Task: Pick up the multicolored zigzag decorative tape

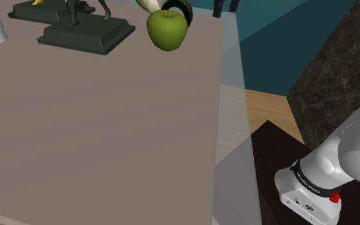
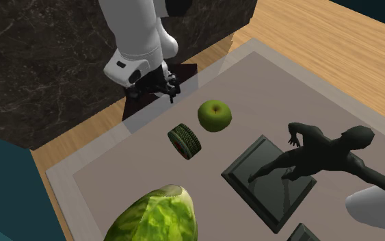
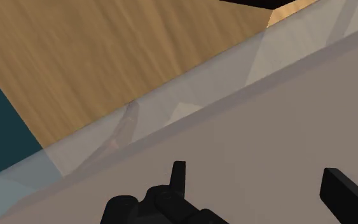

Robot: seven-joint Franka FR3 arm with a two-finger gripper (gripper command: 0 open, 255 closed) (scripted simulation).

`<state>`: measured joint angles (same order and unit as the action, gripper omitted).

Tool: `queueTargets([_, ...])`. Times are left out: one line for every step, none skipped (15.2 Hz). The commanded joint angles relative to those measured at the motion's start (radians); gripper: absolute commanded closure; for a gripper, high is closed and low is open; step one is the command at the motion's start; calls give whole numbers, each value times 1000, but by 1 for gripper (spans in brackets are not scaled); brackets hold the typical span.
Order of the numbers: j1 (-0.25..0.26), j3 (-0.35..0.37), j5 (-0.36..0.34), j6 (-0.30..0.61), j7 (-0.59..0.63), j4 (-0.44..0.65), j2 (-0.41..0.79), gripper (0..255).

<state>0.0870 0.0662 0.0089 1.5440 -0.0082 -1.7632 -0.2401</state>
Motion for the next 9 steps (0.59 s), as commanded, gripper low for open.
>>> queueTargets([10, 15, -13, -28, -7, 113, 88, 0])
queueTargets([16, 23, -21, -42, -9, 168, 130, 0])
queueTargets([22, 32, -29, -57, -11, 225, 173, 0])
queueTargets([30, 40, -38, -75, -13, 285, 218, 0])
queueTargets([37, 49, -49, -95, -15, 349, 264, 0])
queueTargets([46, 57, -60, -117, -16, 417, 312, 0])
queueTargets([57, 66, -72, -142, -18, 491, 362, 0])
queueTargets([63, 69, -79, -156, -19, 531, 390, 0])
queueTargets([62, 68, -78, -139, -19, 505, 381, 0])
